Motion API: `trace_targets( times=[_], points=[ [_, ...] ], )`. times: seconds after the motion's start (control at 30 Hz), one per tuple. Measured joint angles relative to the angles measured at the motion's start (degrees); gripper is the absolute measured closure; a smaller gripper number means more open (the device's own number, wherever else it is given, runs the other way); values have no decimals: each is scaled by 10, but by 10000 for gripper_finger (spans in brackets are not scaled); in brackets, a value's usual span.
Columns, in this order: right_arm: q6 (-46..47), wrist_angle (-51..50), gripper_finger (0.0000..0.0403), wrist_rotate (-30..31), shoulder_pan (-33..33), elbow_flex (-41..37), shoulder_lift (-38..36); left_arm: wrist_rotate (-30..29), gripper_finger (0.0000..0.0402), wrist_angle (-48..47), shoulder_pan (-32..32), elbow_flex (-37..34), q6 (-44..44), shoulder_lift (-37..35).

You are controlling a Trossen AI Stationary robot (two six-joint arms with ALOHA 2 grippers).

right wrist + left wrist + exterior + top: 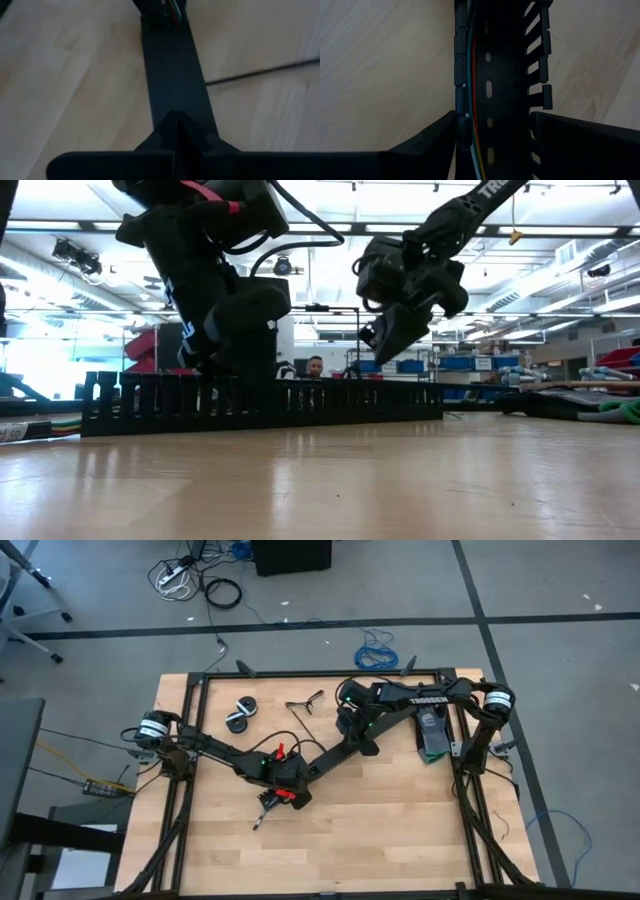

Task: Ziptie cables
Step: Insert the black cover of the black cable duct

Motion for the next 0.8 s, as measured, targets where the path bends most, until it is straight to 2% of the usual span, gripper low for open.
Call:
trace_targets(
  times=[0.43,0.63,0.8],
  points=[
    [0,-26,403,54,-5,1,27,6,162,15,0,-1,-8,0],
    [54,19,403,62,18,2,48,11,162,9,-1,-1,-37,0],
    [95,62,403,99,43,1,51,9,162,-6,-1,0,-91,-1]
  ],
)
